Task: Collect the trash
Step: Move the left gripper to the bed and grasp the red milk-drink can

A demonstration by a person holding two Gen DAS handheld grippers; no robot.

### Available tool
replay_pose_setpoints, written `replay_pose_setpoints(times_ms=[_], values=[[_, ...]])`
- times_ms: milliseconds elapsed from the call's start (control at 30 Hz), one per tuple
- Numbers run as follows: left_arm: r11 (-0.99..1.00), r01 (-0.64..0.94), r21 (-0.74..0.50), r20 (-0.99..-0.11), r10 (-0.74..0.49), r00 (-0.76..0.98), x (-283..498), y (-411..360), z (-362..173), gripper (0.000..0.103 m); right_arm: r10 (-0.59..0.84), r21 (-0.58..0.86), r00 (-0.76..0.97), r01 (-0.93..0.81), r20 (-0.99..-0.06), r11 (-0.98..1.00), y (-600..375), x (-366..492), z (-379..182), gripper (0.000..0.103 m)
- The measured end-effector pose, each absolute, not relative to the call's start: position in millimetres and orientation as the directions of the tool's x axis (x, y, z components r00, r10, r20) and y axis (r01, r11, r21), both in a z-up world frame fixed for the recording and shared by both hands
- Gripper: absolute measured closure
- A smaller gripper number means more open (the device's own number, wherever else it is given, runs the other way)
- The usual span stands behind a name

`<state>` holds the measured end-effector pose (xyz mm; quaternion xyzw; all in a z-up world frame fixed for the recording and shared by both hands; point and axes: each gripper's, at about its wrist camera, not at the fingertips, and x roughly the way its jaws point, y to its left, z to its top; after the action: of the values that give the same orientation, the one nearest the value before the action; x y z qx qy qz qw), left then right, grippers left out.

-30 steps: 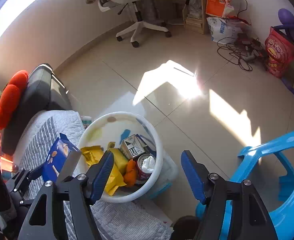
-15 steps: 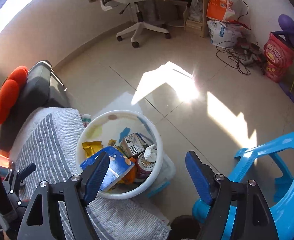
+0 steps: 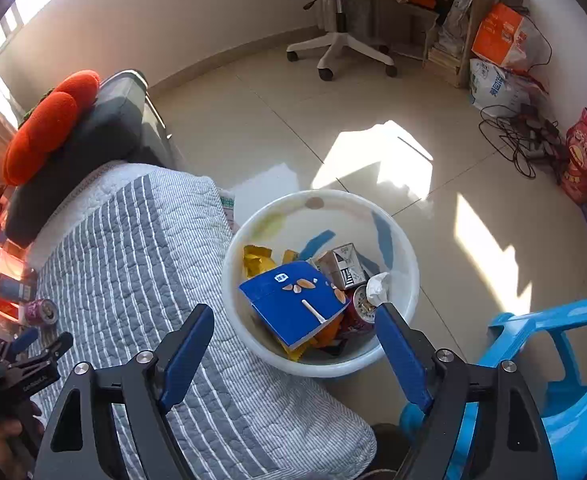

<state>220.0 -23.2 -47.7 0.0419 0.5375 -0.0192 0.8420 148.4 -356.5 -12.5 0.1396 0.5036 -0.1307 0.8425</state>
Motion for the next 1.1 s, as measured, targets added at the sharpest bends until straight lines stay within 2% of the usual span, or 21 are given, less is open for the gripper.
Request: replay_pose_setpoints(times_ms=[133, 333, 433, 667, 767, 833, 1000, 1100], values=[[0.991, -0.118, 0.056, -0.903, 0.1, 0.418, 234, 17, -53, 0.001, -0.069, 0.096, 0.441, 0.341, -0.895, 0.935, -342, 158, -18, 0.019], [0.89, -0.454, -0.043, -0.921, 0.141, 0.364, 258, 80, -68, 0.001, -0.07, 0.077, 0.413, 0.328, -0.908, 0.942, -330, 167, -29, 0.019], [0.825, -0.555, -0.109, -0.908, 0.144, 0.392, 260, 101, -71, 0.001, -0.062, 0.077, 0.412, 0.312, -0.909, 0.947, -325, 170, -29, 0.019], [0.752, -0.631, -0.192, -0.925, 0.077, 0.372, 273, 136, -102, 0.008, -0.056, 0.055, 0.402, 0.258, -0.914, 0.965, -316, 172, -30, 0.019], [0.736, -0.637, -0.228, -0.924, 0.044, 0.381, 274, 147, -112, 0.018, -0.056, 0.046, 0.391, 0.245, -0.919, 0.968, -316, 171, -32, 0.019], [0.736, -0.633, -0.238, -0.924, 0.03, 0.382, 273, 150, -114, 0.029, -0.057, 0.04, 0.387, 0.239, -0.92, 0.97, -317, 171, -33, 0.019], [0.788, -0.557, -0.263, -0.917, -0.025, 0.398, 283, 149, -115, 0.039, -0.063, 0.033, 0.381, 0.241, -0.922, 0.97, -319, 170, -35, 0.019], [0.818, -0.498, -0.288, -0.913, -0.078, 0.401, 280, 130, -111, 0.041, -0.059, 0.044, 0.383, 0.256, -0.922, 0.966, -321, 169, -33, 0.019]])
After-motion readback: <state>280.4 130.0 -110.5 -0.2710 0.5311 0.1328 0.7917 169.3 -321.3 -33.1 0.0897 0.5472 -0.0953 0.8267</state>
